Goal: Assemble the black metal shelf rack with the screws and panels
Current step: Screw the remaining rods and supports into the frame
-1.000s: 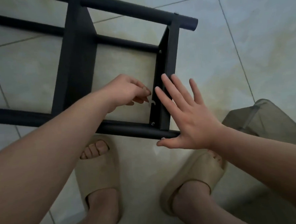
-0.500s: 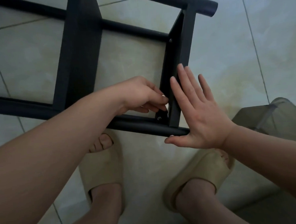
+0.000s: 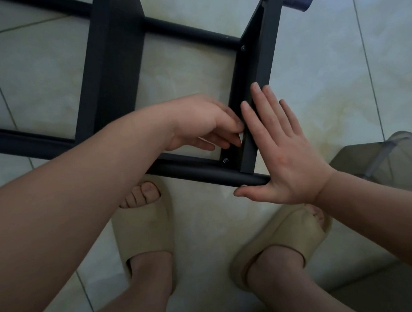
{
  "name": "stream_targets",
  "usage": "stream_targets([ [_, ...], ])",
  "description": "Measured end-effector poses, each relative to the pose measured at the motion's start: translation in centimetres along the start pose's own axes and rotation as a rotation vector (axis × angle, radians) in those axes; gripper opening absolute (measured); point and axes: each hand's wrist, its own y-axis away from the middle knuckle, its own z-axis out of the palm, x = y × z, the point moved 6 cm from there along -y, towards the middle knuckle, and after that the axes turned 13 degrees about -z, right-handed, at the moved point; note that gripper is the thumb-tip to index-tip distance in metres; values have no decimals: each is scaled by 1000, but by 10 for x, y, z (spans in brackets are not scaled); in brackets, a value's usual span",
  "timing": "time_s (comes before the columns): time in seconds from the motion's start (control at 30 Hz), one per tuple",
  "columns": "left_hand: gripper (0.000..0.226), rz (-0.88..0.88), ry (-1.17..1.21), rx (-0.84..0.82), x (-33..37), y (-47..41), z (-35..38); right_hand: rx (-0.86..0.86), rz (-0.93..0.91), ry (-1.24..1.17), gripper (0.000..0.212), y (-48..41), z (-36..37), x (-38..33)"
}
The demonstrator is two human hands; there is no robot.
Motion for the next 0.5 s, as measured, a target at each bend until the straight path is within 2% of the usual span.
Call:
stream_targets([
  [0.5, 3, 34, 55, 36, -1, 3, -2, -7, 7, -20, 118, 0, 1, 0],
])
